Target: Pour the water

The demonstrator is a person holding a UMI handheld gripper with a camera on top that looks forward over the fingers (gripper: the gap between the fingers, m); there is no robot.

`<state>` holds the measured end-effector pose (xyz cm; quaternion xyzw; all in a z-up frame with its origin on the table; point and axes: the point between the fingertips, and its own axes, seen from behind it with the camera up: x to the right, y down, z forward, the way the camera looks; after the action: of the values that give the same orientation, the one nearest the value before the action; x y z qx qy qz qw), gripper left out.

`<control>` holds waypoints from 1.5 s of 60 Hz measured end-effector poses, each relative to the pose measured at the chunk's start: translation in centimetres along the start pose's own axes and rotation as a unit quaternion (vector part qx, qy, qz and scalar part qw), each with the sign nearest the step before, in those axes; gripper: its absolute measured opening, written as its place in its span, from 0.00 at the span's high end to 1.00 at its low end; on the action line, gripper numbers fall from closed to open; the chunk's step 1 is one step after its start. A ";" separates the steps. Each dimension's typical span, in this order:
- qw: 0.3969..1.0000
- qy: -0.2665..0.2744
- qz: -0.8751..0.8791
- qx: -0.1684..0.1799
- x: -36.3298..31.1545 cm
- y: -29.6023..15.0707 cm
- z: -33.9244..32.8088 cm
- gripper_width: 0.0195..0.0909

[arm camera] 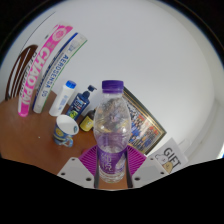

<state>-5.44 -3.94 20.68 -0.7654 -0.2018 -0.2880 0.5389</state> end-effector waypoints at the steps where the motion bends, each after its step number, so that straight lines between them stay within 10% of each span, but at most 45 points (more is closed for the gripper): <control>1: 1.000 0.003 -0.020 -0.001 0.3 -0.2 0.6 0.76; 47: 0.785 0.082 -0.614 0.029 0.2 -3.8 14.0 0.75; 76: 0.988 -0.035 -0.144 0.044 2.2 -4.3 12.0 0.75; 90: 0.976 -0.115 0.183 -0.004 -0.2 0.8 14.7 0.76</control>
<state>-1.77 9.62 16.24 -0.8195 -0.1183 -0.0951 0.5526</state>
